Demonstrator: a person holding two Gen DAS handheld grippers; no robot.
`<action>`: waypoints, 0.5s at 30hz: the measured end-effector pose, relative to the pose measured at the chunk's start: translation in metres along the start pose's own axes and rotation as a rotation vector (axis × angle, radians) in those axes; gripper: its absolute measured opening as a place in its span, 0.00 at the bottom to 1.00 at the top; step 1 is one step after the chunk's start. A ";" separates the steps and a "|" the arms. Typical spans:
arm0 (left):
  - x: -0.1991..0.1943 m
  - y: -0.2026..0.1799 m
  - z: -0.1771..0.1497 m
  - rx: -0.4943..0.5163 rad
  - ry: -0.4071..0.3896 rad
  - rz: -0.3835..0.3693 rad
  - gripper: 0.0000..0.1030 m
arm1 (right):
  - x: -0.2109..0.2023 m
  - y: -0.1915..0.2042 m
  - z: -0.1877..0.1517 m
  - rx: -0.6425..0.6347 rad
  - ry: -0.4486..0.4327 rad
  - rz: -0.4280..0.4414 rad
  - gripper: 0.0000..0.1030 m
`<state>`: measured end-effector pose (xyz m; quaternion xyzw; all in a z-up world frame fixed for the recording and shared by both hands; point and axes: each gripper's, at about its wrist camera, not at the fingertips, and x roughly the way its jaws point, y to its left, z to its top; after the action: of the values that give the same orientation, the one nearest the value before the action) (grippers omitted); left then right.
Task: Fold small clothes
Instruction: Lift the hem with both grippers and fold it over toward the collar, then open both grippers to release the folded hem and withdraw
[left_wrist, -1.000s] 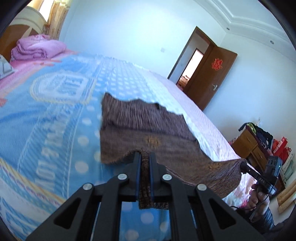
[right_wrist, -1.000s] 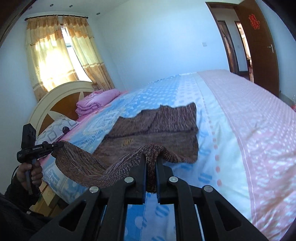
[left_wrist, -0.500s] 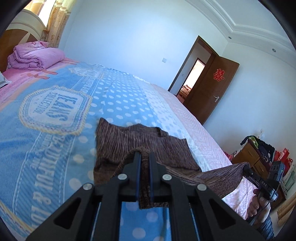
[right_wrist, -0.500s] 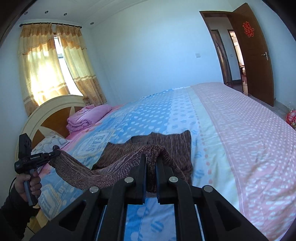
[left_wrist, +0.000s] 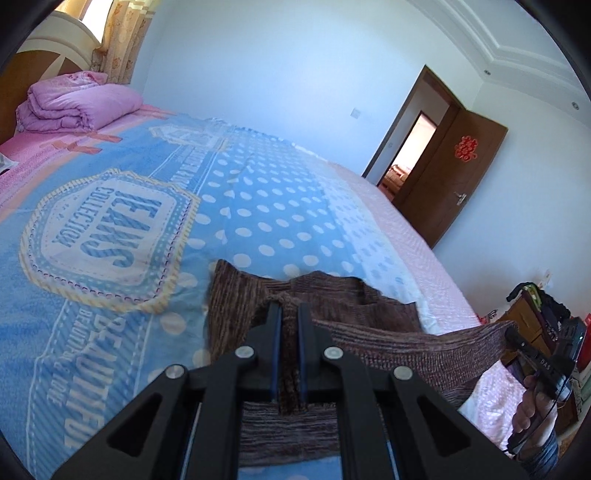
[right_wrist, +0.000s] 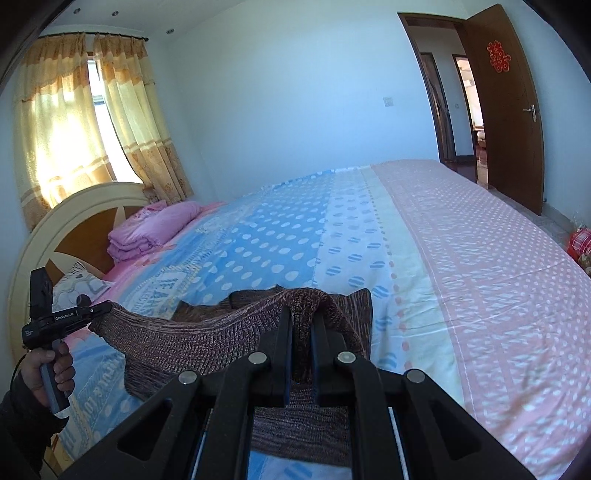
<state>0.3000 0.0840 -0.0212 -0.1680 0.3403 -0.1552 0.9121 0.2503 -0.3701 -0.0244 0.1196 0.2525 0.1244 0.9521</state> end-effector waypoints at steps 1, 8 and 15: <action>0.008 0.002 0.001 -0.001 0.012 0.010 0.08 | 0.012 -0.003 0.001 -0.001 0.014 -0.008 0.07; 0.070 0.013 0.002 0.011 0.093 0.085 0.08 | 0.092 -0.026 0.000 0.017 0.116 -0.061 0.07; 0.119 0.027 0.002 0.086 0.138 0.276 0.15 | 0.178 -0.043 -0.013 -0.010 0.257 -0.113 0.08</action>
<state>0.3915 0.0615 -0.0991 -0.0694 0.4149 -0.0540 0.9056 0.4016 -0.3554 -0.1280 0.0833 0.3778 0.0860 0.9181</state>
